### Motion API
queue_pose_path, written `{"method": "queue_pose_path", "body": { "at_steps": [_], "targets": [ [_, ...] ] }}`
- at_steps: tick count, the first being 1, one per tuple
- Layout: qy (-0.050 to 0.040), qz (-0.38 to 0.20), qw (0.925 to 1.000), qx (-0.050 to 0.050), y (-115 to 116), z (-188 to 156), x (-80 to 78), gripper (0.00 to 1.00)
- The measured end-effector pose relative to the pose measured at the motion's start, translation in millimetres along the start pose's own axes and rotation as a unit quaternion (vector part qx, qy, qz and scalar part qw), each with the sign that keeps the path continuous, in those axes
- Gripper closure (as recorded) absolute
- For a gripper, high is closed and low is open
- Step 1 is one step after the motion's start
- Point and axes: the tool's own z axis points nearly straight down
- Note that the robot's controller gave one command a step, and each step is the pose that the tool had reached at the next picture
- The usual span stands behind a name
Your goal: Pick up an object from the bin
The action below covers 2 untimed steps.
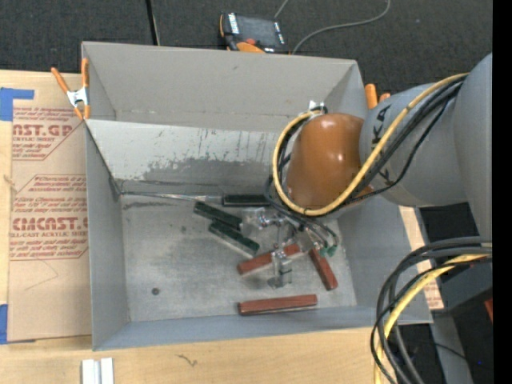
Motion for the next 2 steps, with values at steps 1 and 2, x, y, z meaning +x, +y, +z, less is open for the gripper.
{"method": "queue_pose_path", "body": {
  "at_steps": [1, 2],
  "targets": [
    [-0.0015, 0.133, 0.9911, 0.0, -41.2, 27.8, 25.7, 0.0],
    [-0.0025, 0.133, 0.9912, 0.0, -40.7, 26.7, 24.8, 1.0]
  ]
}}
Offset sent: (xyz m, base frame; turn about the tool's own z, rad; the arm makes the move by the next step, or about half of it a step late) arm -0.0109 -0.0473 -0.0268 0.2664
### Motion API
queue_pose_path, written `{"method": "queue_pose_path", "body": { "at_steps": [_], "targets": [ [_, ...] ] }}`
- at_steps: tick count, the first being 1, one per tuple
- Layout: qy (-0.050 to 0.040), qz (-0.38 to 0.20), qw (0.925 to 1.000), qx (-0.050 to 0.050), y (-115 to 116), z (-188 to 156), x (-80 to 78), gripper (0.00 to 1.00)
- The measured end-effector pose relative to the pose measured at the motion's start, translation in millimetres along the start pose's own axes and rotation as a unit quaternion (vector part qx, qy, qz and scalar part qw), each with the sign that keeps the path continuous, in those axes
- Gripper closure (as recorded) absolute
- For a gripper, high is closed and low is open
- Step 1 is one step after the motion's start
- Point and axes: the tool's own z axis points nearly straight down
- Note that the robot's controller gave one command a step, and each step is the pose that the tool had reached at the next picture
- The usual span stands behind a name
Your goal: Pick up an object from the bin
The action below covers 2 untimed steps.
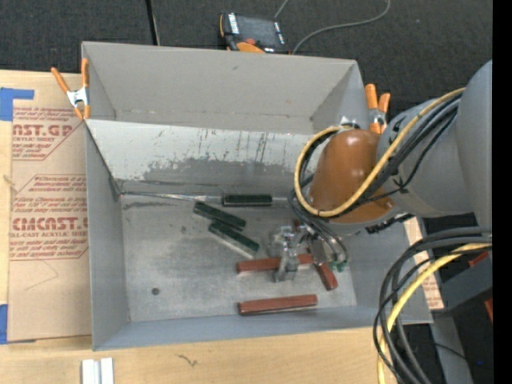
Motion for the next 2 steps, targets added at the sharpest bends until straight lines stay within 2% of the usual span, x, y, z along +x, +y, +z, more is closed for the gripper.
{"method": "queue_pose_path", "body": {
  "at_steps": [1, 2],
  "targets": [
    [-0.0012, -0.087, 0.9962, 0.001, 21.8, -68.2, 38.3, 1.0],
    [-0.0044, -0.113, 0.9936, 0.002, 13.5, -171.4, 38.0, 1.0]
  ]
}}
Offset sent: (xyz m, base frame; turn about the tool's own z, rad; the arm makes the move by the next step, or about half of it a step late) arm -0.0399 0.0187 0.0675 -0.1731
